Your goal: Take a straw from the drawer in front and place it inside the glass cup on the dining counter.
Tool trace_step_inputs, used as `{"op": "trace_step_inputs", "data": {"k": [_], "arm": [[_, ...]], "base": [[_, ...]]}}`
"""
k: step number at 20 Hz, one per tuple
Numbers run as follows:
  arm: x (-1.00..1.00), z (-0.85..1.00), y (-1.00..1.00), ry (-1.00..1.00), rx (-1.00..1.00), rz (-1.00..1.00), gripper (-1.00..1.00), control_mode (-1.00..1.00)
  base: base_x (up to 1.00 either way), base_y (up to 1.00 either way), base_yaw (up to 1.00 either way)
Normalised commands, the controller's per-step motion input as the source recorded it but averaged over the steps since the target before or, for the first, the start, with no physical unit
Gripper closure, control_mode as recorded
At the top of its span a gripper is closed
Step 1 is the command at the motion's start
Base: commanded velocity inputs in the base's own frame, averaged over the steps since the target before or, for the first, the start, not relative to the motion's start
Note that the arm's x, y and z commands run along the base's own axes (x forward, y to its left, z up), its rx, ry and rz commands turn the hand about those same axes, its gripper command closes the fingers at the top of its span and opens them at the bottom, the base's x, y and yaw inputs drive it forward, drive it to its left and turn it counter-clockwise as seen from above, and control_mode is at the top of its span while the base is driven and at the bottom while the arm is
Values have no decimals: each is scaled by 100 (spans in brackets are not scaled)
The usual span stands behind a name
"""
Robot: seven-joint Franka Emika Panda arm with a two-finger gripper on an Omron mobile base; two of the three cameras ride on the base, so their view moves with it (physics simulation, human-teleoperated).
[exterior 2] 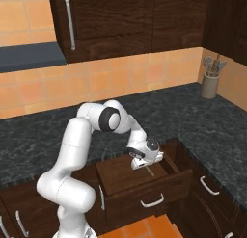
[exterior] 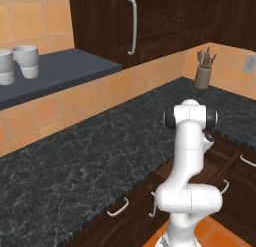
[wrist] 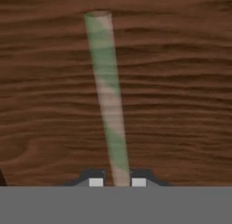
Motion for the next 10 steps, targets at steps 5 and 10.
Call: {"op": "trace_step_inputs", "data": {"k": [5,10], "arm": [[-78,-49,-80,-44,0,-5,100,-100],[-90,41,-78,-37,10,-9,100,-100]], "base": [[0,0,0],[0,0,0]]}}
